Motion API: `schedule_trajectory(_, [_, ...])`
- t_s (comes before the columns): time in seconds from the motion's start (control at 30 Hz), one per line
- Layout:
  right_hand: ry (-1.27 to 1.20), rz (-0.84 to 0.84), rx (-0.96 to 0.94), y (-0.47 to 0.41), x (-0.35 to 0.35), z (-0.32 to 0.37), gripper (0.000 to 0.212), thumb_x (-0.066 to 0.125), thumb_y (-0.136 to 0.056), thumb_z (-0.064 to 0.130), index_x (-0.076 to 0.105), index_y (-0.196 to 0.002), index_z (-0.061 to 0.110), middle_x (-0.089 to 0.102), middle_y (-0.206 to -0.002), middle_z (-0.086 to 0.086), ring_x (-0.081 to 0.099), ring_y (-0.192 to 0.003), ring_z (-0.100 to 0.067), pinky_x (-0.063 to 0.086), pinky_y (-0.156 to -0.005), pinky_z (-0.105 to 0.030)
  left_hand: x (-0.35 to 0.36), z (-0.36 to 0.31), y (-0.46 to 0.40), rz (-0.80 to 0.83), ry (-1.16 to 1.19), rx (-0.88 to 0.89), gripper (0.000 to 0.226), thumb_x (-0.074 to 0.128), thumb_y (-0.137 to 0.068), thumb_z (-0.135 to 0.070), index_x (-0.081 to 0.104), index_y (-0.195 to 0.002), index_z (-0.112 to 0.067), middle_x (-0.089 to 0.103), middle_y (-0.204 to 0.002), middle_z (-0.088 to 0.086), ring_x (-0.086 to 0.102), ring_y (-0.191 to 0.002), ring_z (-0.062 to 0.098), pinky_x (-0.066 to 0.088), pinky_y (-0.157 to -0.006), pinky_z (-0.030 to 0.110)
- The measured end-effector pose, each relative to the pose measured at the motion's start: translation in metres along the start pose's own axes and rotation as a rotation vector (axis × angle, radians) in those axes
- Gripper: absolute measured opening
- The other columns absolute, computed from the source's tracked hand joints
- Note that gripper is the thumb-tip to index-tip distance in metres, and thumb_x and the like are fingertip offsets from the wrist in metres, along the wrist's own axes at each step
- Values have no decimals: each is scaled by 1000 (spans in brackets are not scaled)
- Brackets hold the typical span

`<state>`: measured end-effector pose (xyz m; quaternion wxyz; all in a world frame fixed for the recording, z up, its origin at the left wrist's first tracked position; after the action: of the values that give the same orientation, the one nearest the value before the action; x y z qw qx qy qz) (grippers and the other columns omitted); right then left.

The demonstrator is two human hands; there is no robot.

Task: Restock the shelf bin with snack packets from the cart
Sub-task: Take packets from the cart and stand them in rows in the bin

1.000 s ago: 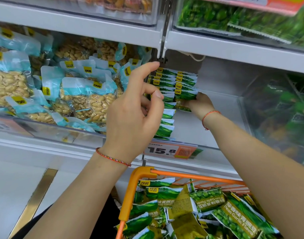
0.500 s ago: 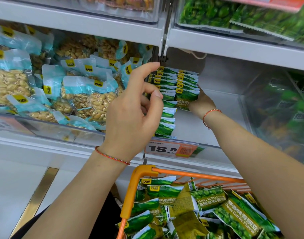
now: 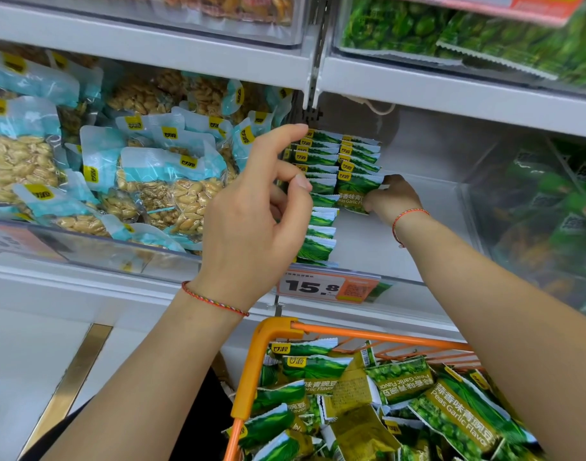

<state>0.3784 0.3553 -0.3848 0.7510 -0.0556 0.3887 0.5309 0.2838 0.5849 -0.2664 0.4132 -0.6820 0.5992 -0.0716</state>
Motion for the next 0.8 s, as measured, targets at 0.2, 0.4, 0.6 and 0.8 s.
schedule_trajectory(0.2, [-80, -52, 27, 2, -6, -2, 54, 50, -87, 12, 37, -139, 15, 49, -127, -8, 47, -100, -27, 39, -77, -30, 0, 0, 0, -5, 2, 20, 34, 52, -92, -7, 50, -125, -10, 64, -81, -7, 55, -54, 10, 44, -49, 30])
schedule_trajectory(0.4, [-114, -94, 145, 24, -32, 11, 20, 49, -89, 15, 52, -109, 13, 45, -102, -10, 46, -72, -28, 42, -53, -35, 1, 0, 1, 4, -1, -3, 32, 51, -92, -10, 52, -124, -13, 64, -81, -8, 55, -54, 13, 46, -52, 37])
schedule_trajectory(0.6, [-54, -134, -241, 83, -62, 26, 31, 57, -87, 17, 61, -118, 12, 61, -118, -8, 56, -108, -22, 42, -84, -27, -1, -25, 21, 247, 64, -82, 17, 52, -91, -25, 62, -105, -23, 64, -79, -12, 60, -65, 13, 50, -59, 35])
schedule_trajectory(0.8, [-196, -132, -509, 188, -75, 16, 44, 48, -94, 39, 63, -60, 16, 65, -53, -1, 61, -48, -11, 45, -56, -26, -24, -36, 67, 300, -210, -206, 30, 47, -86, -45, 52, -63, -26, 53, -54, -8, 49, -50, 11, 42, -50, 32])
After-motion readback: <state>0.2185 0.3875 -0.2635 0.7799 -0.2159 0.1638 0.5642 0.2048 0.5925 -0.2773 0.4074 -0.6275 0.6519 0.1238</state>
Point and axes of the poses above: each hand's wrist, its own y-axis away from the middle knuckle, its own x-axis out of the palm, z = x × y, the point moved 7 cm from there along -y, towards the middle knuckle
